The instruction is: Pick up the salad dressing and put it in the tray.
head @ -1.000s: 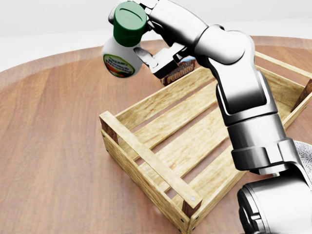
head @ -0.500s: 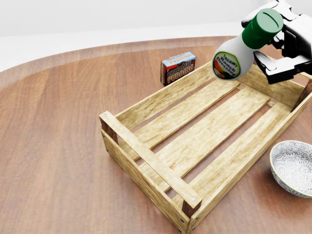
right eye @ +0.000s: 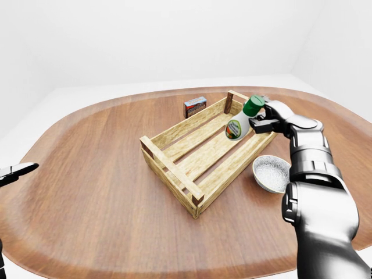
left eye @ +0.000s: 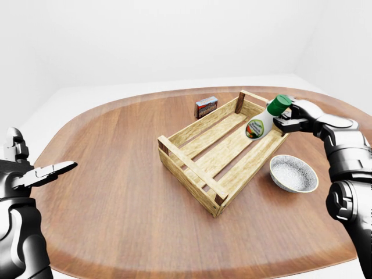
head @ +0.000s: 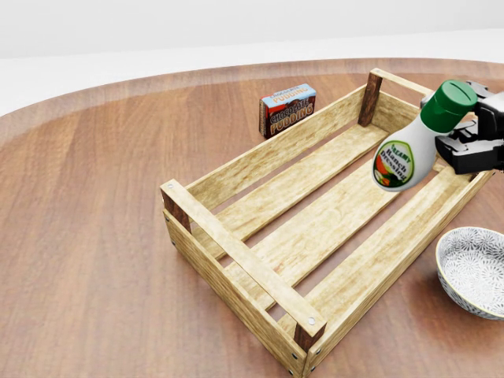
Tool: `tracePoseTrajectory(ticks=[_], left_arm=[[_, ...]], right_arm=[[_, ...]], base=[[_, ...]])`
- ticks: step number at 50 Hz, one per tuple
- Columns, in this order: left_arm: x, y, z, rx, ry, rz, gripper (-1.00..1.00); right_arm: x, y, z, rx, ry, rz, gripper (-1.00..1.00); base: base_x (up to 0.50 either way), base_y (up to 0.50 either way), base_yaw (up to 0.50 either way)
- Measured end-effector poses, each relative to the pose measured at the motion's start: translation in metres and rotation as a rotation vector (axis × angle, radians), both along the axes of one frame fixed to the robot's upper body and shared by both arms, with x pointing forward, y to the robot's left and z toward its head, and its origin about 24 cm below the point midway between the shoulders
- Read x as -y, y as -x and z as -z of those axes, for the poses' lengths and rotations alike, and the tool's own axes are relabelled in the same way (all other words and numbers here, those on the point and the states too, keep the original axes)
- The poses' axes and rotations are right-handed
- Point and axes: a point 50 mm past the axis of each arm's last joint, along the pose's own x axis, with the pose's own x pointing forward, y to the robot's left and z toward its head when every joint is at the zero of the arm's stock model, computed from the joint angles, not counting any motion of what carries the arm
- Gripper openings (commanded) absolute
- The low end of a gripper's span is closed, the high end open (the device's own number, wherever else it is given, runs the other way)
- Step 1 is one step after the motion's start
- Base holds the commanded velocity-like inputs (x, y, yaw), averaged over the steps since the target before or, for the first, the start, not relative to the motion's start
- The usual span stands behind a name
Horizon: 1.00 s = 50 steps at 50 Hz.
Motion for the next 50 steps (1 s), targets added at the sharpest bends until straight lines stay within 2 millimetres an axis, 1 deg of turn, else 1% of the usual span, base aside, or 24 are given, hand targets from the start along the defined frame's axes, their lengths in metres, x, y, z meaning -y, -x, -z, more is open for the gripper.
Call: tracePoseTrajectory(ticks=[9, 17, 31, 39, 50], left_arm=[[-0.001, -0.001, 0.002, -0.007, 0.003, 0.001, 1.0], [0.0, -0.002, 0.003, -0.012, 0.004, 0.004, 1.0], [0.001, -0.002, 0.004, -0.016, 0.005, 0.006, 1.0], [0.001, -0.002, 0.004, -0.016, 0.005, 0.006, 1.0], [0.001, -0.002, 0.005, -0.019, 0.006, 0.008, 1.0]], right_arm=[[-0.016, -0.005, 0.022, -0.094, -0.009, -0.029, -1.0], [-0.028, -0.005, 0.044, -0.168, -0.014, -0.055, -1.0], [-0.035, 0.006, 0.085, -0.278, -0.059, -0.061, -1.0], [-0.036, 0.011, 0.097, -0.318, -0.052, -0.062, -1.0], [-0.036, 0.016, 0.108, -0.35, -0.052, -0.061, -1.0]], base=[[0.0, 0.0, 0.0], [0.0, 0.0, 0.0], [0.0, 0.0, 0.0], [0.0, 0.0, 0.0], [0.0, 0.0, 0.0]])
